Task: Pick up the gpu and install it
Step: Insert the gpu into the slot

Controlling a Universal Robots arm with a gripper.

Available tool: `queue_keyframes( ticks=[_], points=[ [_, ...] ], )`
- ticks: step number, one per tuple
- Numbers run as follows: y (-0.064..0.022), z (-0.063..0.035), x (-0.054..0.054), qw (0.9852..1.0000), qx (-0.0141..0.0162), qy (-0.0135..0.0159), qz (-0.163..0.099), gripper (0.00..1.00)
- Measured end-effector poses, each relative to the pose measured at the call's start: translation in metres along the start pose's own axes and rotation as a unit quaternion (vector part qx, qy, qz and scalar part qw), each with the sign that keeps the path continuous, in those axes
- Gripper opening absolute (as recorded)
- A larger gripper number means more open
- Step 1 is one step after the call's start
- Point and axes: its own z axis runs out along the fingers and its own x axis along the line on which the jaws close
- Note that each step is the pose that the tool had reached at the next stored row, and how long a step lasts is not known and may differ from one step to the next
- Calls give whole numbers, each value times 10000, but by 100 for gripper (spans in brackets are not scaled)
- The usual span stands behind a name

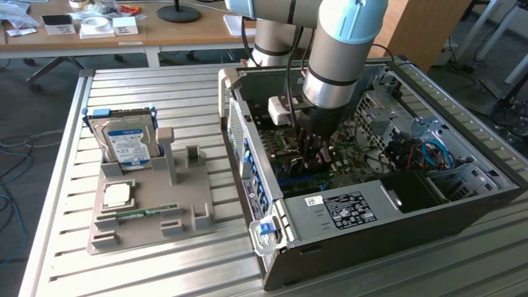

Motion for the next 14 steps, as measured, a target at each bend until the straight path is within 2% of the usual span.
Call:
queue_keyframes(
  ticks=[14],
  points=[
    [0,0,4,10000,0,1,0,27]
  ],
)
